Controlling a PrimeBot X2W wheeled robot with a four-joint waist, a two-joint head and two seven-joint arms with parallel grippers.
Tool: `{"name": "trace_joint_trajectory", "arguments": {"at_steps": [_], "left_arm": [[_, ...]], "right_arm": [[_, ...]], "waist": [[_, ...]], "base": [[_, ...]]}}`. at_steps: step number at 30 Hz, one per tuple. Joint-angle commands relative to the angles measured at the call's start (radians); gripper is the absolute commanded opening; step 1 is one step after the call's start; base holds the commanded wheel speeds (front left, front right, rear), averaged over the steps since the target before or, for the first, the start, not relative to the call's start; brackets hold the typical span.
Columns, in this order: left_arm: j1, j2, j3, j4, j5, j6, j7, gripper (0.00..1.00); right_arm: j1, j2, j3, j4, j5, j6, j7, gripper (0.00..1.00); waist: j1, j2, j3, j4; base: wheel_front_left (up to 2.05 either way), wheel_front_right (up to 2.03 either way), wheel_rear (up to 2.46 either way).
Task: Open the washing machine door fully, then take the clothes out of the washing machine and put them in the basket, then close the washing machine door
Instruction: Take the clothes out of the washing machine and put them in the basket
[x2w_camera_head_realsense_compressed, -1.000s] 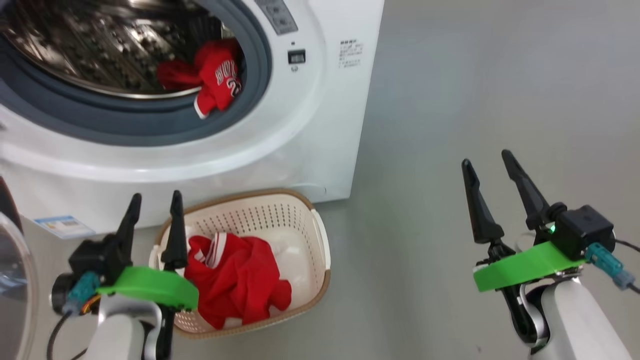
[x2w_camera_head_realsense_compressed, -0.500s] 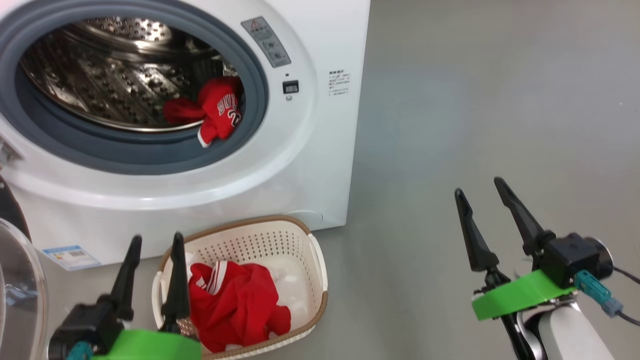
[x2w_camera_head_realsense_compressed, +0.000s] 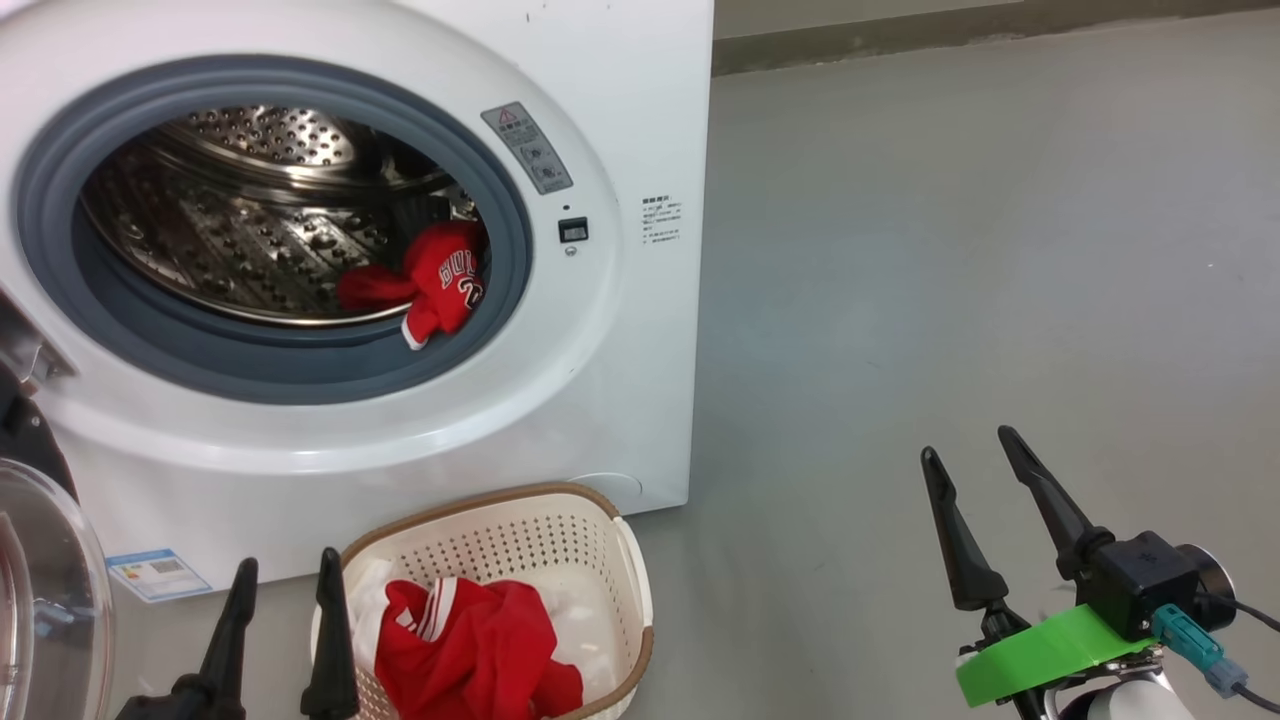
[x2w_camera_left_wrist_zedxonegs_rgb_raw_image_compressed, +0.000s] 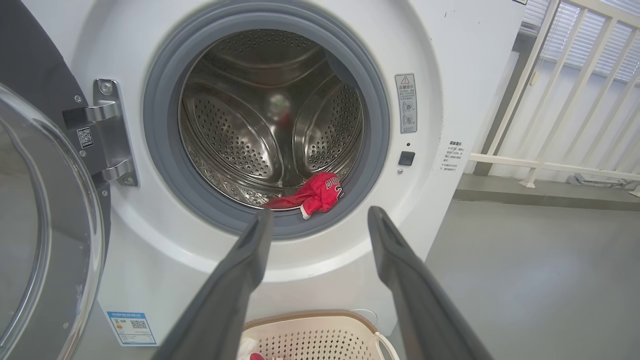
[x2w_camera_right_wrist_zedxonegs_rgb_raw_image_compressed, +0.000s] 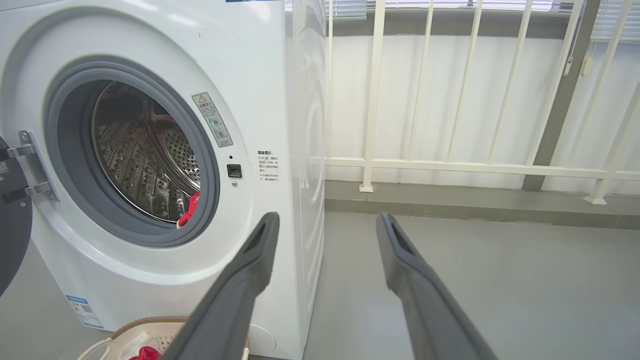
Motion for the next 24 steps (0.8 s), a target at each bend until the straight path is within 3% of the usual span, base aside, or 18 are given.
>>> {"name": "trace_joint_trajectory", "arguments": {"at_steps": [1, 24], "left_arm": [[-0.005, 0.008, 0.034, -0.034, -0.003, 0.009, -0.008, 1.0], [-0.036, 0.012, -0.004, -0.016, -0.008, 0.027, 0.005, 1.0]], "right_arm": [[-0.01, -0.001, 0.014, -0.032, -0.008, 0.006, -0.006, 1.0], [0.003, -0.001, 0.013, -0.038, -0.007, 0.006, -0.006, 1.0]], "waist": [[0.0, 0.0, -0.008, -0.005], [0.0, 0.0, 0.022, 0.015]], "base": [[0.0, 0.0, 0.0], [0.0, 0.0, 0.0]]}}
